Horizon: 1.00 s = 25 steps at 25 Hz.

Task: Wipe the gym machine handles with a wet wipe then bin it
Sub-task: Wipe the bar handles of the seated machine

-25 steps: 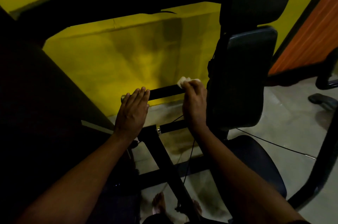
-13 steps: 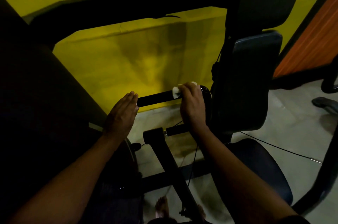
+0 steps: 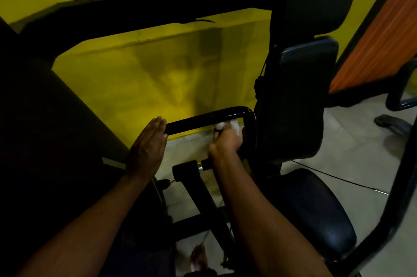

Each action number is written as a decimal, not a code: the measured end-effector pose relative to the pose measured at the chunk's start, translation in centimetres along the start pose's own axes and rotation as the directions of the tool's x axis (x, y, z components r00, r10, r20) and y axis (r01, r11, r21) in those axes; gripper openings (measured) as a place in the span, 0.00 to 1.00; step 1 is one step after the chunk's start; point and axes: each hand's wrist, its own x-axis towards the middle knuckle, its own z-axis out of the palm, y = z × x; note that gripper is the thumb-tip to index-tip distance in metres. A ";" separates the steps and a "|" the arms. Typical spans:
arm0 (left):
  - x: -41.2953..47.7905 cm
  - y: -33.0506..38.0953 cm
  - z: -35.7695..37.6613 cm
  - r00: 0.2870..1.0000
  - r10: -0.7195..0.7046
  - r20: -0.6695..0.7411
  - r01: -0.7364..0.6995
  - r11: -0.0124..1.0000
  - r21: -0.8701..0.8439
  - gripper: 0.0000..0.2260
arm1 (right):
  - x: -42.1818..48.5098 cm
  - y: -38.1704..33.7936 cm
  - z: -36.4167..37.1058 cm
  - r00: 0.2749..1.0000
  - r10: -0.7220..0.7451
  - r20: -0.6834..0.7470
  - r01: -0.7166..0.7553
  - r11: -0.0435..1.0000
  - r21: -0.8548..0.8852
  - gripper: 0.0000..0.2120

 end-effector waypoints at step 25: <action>-0.1 -0.7 0.8 0.998 0.043 -0.041 -0.042 0.999 0.015 0.19 | 4.0 -6.6 0.5 0.239 0.008 0.971 0.804 -0.563 -0.193 0.09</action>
